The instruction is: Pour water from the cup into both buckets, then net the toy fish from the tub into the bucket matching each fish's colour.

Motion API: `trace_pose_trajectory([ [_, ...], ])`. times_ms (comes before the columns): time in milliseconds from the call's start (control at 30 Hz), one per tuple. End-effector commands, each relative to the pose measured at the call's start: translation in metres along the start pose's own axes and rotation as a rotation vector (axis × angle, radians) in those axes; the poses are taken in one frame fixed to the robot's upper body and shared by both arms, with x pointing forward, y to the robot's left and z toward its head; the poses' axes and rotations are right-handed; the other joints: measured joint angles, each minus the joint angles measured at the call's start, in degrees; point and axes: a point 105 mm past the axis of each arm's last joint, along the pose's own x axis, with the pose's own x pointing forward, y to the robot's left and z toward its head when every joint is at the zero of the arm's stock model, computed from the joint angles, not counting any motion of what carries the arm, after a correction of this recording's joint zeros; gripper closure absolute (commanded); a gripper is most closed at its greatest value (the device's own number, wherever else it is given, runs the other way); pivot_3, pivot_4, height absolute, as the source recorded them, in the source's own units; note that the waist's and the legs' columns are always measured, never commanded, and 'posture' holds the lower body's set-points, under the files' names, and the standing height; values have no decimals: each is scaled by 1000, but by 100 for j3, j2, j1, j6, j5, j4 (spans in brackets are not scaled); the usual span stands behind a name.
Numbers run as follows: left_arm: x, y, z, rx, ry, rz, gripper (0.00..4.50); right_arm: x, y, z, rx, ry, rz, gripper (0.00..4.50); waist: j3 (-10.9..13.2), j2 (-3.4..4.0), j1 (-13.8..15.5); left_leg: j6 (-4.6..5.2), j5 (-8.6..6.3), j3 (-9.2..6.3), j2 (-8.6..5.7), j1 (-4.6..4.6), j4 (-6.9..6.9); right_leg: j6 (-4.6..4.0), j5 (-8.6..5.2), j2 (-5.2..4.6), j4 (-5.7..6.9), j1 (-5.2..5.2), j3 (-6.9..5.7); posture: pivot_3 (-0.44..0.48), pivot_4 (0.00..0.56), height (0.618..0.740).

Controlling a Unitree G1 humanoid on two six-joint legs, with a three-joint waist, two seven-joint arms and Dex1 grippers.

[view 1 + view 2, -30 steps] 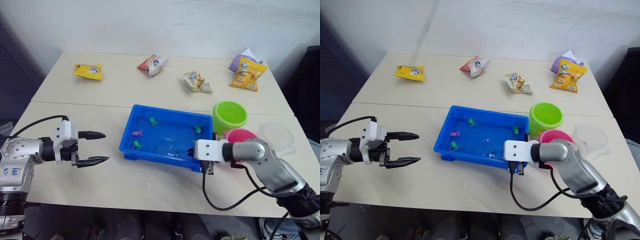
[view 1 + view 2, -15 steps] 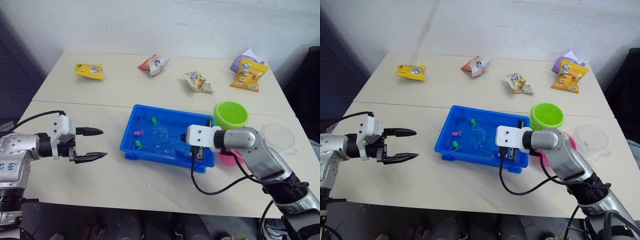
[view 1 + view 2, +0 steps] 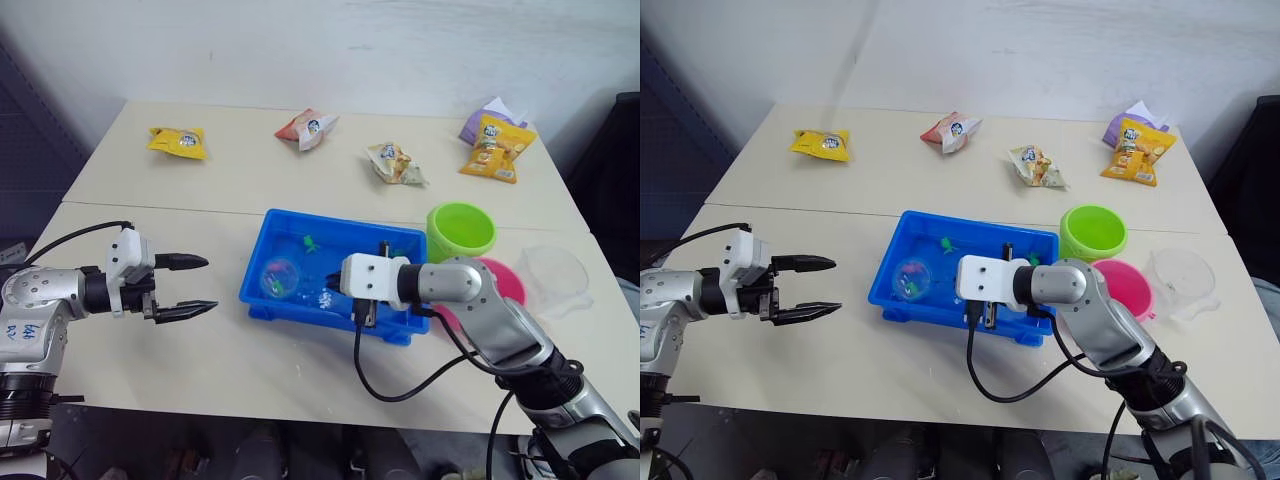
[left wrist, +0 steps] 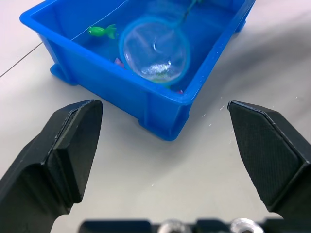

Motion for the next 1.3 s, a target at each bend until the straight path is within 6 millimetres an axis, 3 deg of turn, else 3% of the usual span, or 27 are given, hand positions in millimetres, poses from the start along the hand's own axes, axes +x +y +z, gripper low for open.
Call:
trace_pose_trajectory([
  [33, 0, 1, 8, 33, -9, 1, 65, -3, -5, 4, -69, 9, -14, 4500, 0, 0, -5, 0, 0, 0, 0, 0, 0, 0, 0, 0, 0, 0, 0, 0, 150, 738],
  [267, 1, 0, 8, 30, -12, -3, 65, -9, -11, -12, -147, 103, -16, 4500, 0, 0, -4, 0, 0, 1, 0, 0, 0, 0, 0, 0, -1, -1, 0, 0, 150, 738],
  [1000, 10, -2, 5, 13, -30, -24, 65, 25, -1, -3, -200, 128, 158, 4500, 0, 0, -25, -2, 1, 1, 1, 0, 3, 0, 0, 1, 5, -4, -1, 0, 150, 738],
  [1300, 11, -2, 5, 15, -35, -21, 65, 33, -5, 16, -116, 7, 143, 4500, 0, 0, -48, -3, 1, 1, 1, 0, 4, 0, 0, 1, 34, -5, -2, 0, 150, 738],
])
